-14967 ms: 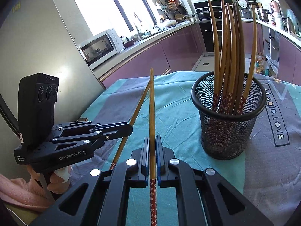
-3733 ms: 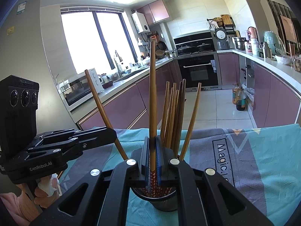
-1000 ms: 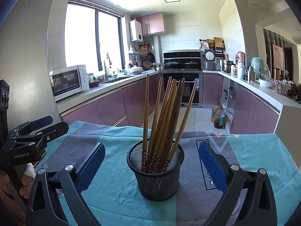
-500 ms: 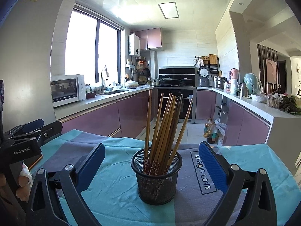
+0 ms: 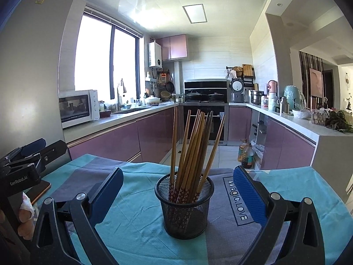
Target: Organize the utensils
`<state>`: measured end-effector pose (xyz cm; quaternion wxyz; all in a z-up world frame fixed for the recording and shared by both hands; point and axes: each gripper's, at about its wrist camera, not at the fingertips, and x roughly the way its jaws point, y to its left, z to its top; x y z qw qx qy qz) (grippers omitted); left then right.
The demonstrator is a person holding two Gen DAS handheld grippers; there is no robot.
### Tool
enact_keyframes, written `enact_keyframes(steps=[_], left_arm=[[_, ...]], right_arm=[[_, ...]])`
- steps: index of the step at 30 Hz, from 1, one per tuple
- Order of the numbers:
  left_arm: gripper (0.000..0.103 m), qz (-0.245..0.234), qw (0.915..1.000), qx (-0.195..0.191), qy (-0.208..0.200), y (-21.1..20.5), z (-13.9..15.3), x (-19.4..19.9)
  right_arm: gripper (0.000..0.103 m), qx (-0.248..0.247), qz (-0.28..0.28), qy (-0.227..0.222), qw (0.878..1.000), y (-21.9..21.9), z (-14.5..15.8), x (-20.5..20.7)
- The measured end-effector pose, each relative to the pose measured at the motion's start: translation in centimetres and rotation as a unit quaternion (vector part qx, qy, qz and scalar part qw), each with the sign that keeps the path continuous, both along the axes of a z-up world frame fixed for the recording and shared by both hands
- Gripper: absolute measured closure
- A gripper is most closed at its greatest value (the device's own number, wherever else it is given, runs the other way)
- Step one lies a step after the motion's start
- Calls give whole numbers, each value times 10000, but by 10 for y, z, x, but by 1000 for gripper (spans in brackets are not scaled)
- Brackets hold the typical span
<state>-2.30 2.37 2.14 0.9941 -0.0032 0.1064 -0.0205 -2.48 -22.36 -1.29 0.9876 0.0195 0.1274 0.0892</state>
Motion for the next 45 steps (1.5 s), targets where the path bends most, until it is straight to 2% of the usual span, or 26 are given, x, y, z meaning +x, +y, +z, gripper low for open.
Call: enact_keyframes(steps=[45], left_arm=[[6, 19, 9999, 46, -143, -3, 3, -8]], right_arm=[[6, 72, -91, -45, 9999, -4, 3, 0]])
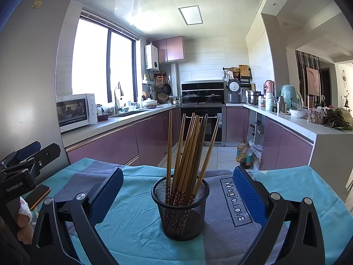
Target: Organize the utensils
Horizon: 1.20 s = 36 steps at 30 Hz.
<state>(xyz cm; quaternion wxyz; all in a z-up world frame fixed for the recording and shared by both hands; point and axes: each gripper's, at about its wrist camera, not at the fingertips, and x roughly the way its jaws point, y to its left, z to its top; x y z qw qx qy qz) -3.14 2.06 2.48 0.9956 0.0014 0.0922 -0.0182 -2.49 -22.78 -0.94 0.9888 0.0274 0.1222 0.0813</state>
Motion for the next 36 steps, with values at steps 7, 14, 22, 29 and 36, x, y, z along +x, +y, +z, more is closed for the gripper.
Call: enact_keyframes(steps=[7, 14, 22, 29, 36], left_arm=[[6, 15, 10000, -1, -6, 0, 0, -1], [6, 13, 10000, 1, -9, 0, 0, -1], [6, 13, 10000, 6, -9, 0, 0, -1], [6, 7, 10000, -1, -4, 0, 0, -1], [6, 16, 10000, 0, -9, 0, -1, -1]], right_arm=[[6, 1, 1, -3, 10000, 0, 0, 0], [6, -4, -15, -3, 10000, 1, 0, 1], [6, -7, -19, -5, 10000, 1, -1, 1], [6, 3, -28, -10, 10000, 0, -2, 1], [6, 9, -35, -9, 10000, -1, -3, 0]])
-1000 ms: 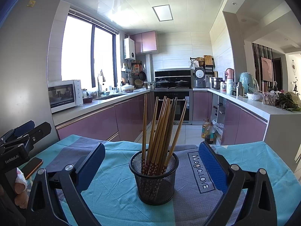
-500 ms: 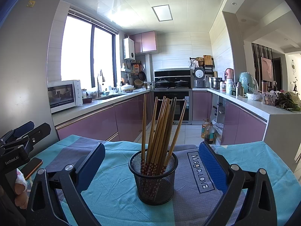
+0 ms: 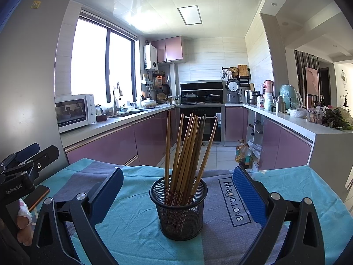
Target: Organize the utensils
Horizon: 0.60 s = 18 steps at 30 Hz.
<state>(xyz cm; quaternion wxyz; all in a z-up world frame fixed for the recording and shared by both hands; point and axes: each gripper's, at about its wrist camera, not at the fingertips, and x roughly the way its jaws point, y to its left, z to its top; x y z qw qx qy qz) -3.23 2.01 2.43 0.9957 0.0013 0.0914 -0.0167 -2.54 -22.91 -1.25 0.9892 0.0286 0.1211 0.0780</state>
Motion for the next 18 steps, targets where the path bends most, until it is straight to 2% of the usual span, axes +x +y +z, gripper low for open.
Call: enact_keyframes(steps=[18], left_arm=[[6, -8, 10000, -2, 7, 0, 0, 0]], right_arm=[[6, 0, -11, 7, 10000, -1, 0, 0]])
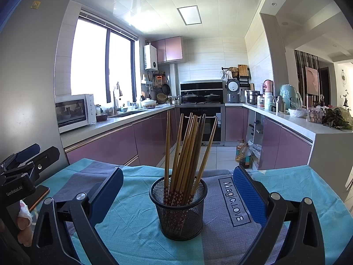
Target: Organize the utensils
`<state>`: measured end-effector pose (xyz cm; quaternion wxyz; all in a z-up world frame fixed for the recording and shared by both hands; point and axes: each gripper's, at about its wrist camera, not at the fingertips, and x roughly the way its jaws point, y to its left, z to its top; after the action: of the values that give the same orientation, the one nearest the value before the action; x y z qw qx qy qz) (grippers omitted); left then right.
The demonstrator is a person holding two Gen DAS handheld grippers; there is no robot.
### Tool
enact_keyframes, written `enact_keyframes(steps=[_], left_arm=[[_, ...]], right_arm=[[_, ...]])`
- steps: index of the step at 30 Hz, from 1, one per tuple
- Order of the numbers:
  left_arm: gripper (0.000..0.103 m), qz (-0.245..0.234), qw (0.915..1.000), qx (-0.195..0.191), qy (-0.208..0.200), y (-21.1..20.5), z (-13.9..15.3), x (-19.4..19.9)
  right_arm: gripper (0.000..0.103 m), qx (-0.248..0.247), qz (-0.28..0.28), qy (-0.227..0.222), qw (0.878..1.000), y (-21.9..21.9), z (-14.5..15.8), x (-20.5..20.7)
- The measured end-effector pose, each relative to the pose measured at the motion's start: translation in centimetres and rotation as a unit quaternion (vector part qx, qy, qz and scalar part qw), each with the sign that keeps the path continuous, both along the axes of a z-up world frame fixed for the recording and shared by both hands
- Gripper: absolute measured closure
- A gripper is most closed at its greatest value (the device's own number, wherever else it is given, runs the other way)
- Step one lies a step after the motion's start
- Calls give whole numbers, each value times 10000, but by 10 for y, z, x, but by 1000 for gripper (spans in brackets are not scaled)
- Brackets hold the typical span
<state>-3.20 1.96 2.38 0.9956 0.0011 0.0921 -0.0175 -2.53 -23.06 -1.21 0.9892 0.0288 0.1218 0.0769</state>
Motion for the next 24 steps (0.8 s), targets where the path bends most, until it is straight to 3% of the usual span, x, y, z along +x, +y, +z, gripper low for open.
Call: enact_keyframes(steps=[24], left_arm=[[6, 4, 10000, 1, 1, -1, 0, 0]], right_arm=[[6, 17, -8, -9, 10000, -1, 0, 0]])
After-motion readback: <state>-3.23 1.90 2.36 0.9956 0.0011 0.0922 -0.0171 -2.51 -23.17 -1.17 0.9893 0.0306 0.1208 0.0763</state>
